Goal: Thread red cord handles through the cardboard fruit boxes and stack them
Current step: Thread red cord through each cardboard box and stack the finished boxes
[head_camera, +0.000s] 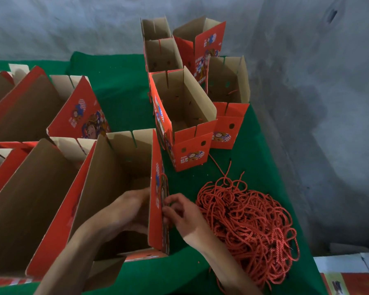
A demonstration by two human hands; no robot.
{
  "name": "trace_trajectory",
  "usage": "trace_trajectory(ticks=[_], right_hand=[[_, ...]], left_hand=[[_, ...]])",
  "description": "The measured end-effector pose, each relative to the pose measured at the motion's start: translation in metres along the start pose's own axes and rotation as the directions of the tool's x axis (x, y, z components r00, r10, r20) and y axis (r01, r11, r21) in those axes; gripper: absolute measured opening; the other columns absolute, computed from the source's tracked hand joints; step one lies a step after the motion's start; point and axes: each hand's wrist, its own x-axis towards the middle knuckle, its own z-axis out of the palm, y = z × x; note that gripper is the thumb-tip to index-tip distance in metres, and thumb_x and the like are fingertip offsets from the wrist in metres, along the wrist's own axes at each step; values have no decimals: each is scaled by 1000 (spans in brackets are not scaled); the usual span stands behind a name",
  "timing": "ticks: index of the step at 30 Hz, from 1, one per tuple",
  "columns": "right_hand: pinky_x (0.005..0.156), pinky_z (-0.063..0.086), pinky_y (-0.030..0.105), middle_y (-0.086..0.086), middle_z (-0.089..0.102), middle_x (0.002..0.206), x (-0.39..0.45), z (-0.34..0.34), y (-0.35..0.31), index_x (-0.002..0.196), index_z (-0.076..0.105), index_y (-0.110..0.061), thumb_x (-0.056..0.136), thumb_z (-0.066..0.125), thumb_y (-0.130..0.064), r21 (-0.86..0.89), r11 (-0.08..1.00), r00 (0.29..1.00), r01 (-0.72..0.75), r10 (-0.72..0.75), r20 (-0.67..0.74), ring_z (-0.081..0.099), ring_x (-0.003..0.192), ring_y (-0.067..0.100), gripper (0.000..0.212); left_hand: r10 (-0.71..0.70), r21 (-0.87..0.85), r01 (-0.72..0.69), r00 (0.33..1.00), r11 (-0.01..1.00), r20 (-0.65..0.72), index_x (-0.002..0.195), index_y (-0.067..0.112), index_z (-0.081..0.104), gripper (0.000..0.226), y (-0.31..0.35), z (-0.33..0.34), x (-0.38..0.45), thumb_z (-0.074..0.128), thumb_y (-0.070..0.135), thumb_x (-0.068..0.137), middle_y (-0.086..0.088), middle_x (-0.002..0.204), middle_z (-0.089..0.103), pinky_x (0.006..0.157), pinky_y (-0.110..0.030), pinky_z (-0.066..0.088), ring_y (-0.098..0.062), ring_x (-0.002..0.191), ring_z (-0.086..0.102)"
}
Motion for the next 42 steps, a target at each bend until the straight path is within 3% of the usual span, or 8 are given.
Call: trace_trajectory(ticks=[7, 14, 21, 24, 27, 32, 36, 42], right_hand=[[78, 58, 55, -3, 66, 90, -1, 20, 0, 128, 43, -43, 103, 39, -48, -117, 993, 988, -9, -9, -152, 65, 80, 19, 26], [74, 53, 35, -10, 68, 96, 4, -2, 8, 111, 61, -30, 110, 39, -45, -367, 930, 983, 10, -76, -165, 67, 85, 6, 26], [86, 55, 32, 3, 53, 131, 28, -33, 60, 127, 62, -15, 108, 43, -20, -849, 462, 964, -256, 54, -262, 62, 113, 21, 27], [87, 52, 37, 4, 60, 123, 34, -34, 65, 113, 68, -16, 105, 43, -25, -899, 367, 970, -239, 50, -238, 62, 113, 25, 28], [86, 50, 37, 4, 64, 110, 35, -35, 62, 100, 74, -17, 105, 46, -36, -899, 403, 974, -170, -67, -214, 61, 107, 26, 34], [76, 50, 32, -12, 64, 87, 30, -21, 24, 88, 68, -30, 105, 54, -38, -622, 782, 953, 37, -215, -214, 60, 84, 7, 24], [59, 46, 14, -10, 69, 81, 19, 2, -13, 86, 61, -34, 103, 48, -56, -215, 971, 956, 103, -156, -248, 65, 68, 1, 30], [71, 52, 39, -2, 68, 82, 15, 4, -39, 89, 64, -26, 109, 51, -36, -76, 991, 942, 107, -126, -311, 66, 77, 15, 25]], left_hand=[[235, 466, -157, 965, 871, -113, 99, 27, 71, 9, -10, 35, 13, 68, 19, 95, -4, 92, 77, 78, -36, 63, -15, 84, 75], [225, 400, -154, 964, 904, -138, 96, 31, 67, 15, -11, 26, 2, 66, 16, 95, 0, 91, 75, 66, -20, 59, -10, 85, 75], [201, 454, -118, 970, 883, -139, 126, 31, 66, 42, -5, 26, -7, 53, 1, 99, 1, 114, 73, 86, -55, 59, -24, 95, 74], [289, 536, -165, 945, 828, -155, 132, 39, 60, 48, 1, 25, -14, 50, 4, 101, 5, 118, 68, 84, -48, 60, -23, 98, 72], [523, 746, -191, 818, 638, -238, 138, 43, 54, 49, 11, 19, -27, 48, 10, 102, 17, 134, 49, 93, -16, 50, -2, 118, 54], [743, 956, 38, 621, 290, -250, 131, 38, 64, 64, 29, -28, -60, 64, -4, 82, 8, 152, 43, 119, -37, 31, -19, 145, 36], [635, 940, -2, 737, 342, -230, 133, 40, 62, 59, 35, -60, -72, 62, -1, 90, 17, 163, 24, 120, -26, 33, -5, 152, 19], [671, 953, -143, 738, 268, -78, 124, 33, 71, 41, 39, -62, -74, 61, 6, 95, 20, 163, 20, 114, -9, 17, 7, 150, 6]])
